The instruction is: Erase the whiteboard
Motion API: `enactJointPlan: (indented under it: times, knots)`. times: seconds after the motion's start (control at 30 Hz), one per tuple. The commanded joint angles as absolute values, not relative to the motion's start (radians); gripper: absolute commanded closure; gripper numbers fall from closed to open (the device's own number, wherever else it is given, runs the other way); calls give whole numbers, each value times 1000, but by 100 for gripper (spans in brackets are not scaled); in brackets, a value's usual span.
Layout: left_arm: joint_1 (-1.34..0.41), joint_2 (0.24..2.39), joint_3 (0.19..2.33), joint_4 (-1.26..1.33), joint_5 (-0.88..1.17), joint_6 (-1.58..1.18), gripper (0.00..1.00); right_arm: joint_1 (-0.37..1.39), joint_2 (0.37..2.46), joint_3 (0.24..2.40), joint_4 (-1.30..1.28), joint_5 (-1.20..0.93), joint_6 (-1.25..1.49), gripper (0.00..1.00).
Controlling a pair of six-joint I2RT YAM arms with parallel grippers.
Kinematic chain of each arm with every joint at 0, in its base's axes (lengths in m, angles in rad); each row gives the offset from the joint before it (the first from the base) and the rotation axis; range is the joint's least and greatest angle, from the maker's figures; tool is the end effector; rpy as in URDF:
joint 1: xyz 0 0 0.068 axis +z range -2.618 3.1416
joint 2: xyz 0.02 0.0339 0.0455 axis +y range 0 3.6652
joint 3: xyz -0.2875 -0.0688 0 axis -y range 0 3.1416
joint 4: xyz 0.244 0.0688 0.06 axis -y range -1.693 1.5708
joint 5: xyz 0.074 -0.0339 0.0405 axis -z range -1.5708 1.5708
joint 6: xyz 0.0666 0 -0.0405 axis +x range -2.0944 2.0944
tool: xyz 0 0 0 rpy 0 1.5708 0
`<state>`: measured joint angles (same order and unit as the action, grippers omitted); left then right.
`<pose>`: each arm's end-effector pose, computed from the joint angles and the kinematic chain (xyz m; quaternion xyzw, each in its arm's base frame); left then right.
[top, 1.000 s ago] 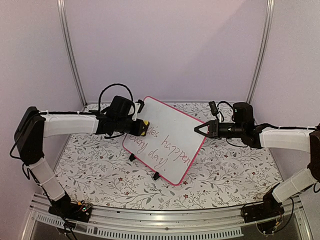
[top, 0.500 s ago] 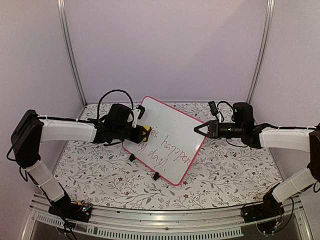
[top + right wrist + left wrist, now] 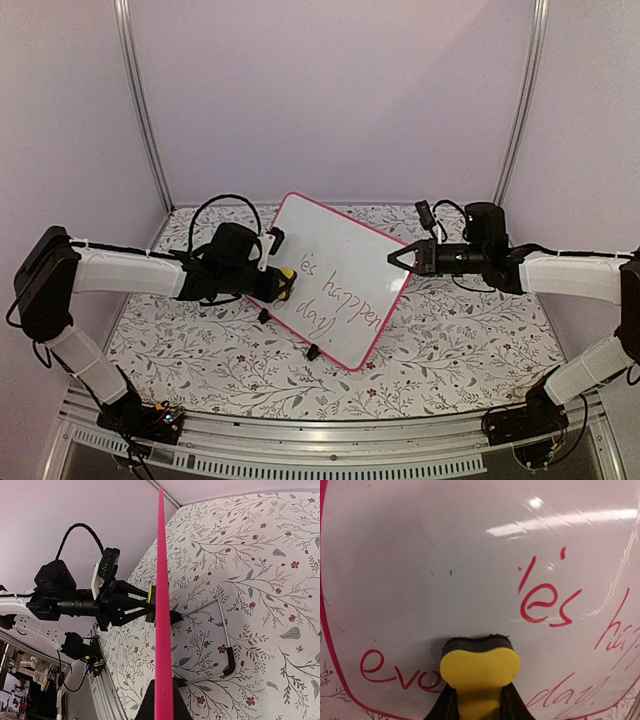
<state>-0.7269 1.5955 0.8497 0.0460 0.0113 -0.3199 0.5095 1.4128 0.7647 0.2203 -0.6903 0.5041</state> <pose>0.2645 -0.2362 0.1889 0.1856 0.8875 -0.2153 0.3628 0.2583 0.1929 0.2460 -0.1851 0.7910 0.4959 0.3069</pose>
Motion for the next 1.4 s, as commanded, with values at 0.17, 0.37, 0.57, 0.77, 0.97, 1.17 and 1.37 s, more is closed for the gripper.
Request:
enactJointPlan:
  times: [0.17,0.37,0.57,0.77,0.97,1.17,1.37]
  knots:
    - [-721,1671,1029,-67,-56,-242,100,529,1458,716,4,-822,334,100]
    - [-719,1730,1084,-68,-33,-236,100,529,1441,709,2,-820,336,100]
    - [-729,1672,987,-68,-16,-272,100,528,1436,700,2,-817,338,100]
    - [-729,1564,838,-61,-24,-313,100,529,1453,701,12,-829,343,100]
    - [-729,1539,817,-57,-48,-316,100,529,1469,701,15,-831,347,100]
    - [-726,1601,963,-65,-59,-252,100,530,1468,701,15,-828,347,100]
    - [-723,1707,1128,-75,-57,-211,100,528,1464,700,14,-827,347,100]
